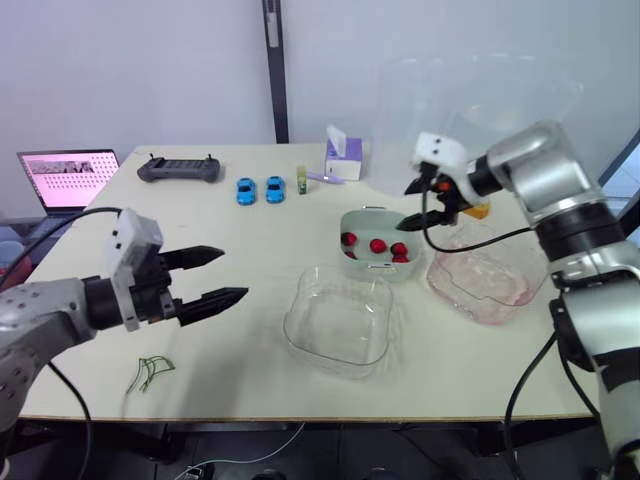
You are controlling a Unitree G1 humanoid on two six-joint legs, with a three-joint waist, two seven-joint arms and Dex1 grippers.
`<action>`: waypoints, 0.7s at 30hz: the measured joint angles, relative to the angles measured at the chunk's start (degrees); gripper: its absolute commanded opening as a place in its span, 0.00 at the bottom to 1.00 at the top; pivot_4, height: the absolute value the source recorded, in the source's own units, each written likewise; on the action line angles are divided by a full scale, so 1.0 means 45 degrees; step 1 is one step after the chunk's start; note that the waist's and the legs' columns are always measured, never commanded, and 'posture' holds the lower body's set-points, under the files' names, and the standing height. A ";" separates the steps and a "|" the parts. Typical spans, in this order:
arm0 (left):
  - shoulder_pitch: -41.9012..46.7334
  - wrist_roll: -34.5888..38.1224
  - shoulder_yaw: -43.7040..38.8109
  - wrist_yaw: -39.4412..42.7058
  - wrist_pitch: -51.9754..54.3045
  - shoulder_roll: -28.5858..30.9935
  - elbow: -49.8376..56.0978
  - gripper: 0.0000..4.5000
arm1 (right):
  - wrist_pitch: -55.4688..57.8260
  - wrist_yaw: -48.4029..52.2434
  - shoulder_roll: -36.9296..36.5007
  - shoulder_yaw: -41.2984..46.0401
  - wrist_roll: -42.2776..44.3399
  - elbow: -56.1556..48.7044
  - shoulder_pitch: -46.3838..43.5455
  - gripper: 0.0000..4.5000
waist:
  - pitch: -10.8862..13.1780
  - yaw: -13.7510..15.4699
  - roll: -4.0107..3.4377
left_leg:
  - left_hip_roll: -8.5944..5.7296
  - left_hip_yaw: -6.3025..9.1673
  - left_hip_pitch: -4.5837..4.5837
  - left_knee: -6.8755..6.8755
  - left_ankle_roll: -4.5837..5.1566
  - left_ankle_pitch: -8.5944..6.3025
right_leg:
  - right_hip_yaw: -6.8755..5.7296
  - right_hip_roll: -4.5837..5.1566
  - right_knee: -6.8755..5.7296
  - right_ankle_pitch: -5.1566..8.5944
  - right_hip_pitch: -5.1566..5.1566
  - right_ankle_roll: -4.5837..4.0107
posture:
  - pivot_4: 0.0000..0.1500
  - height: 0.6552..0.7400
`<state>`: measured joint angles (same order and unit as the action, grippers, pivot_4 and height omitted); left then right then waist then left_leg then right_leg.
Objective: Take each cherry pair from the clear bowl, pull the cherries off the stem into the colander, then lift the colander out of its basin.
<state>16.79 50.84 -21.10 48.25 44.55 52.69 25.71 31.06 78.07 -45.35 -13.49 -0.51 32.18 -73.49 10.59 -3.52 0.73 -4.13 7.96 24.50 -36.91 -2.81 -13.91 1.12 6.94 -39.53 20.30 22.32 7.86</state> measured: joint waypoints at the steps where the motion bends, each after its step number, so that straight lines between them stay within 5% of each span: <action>1: 0.0177 -0.0268 0.0140 0.0030 -0.0198 -0.0014 -0.0307 1.00 | 0.0151 -0.0197 -0.0185 0.0564 0.0356 -0.0392 0.0468 1.00 | 0.0000 0.0010 0.0000 | -0.0001 -0.0011 0.0000 -0.0001 0.0000 0.0000 | 0.0008 0.0002 0.0000 0.0000 0.0003 0.0000 | 1.00 1.00; 12: 0.0565 -0.3165 0.1844 -0.0162 -0.2226 -0.0782 -0.2650 1.00 | 0.2300 -0.3519 -0.0943 0.6463 0.3251 -0.5972 0.8055 1.00 | -0.0001 0.0196 -0.0001 | 0.0002 -0.0037 -0.0002 -0.0014 0.0002 0.0000 | 0.0025 0.0003 -0.0057 0.0000 0.0028 0.0000 | 1.00 1.00; 21: -0.1060 -0.3755 0.1483 0.0155 -0.3100 -0.1001 -0.3647 1.00 | 0.1314 -0.3739 -0.1525 0.8711 0.4442 -0.6442 1.1822 1.00 | -0.0002 0.0195 -0.0002 | 0.0003 -0.0044 -0.0019 -0.0017 0.0006 -0.0002 | 0.0030 0.0004 -0.0060 0.0000 0.0012 0.0000 | 1.00 1.00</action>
<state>12.01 33.94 -14.43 48.94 30.60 48.18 9.29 36.97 61.24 -52.21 25.71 19.48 3.19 -20.30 10.59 -2.65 0.72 -4.12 7.76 24.41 -36.99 -2.79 -13.92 1.26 6.95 -39.80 20.30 22.37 7.86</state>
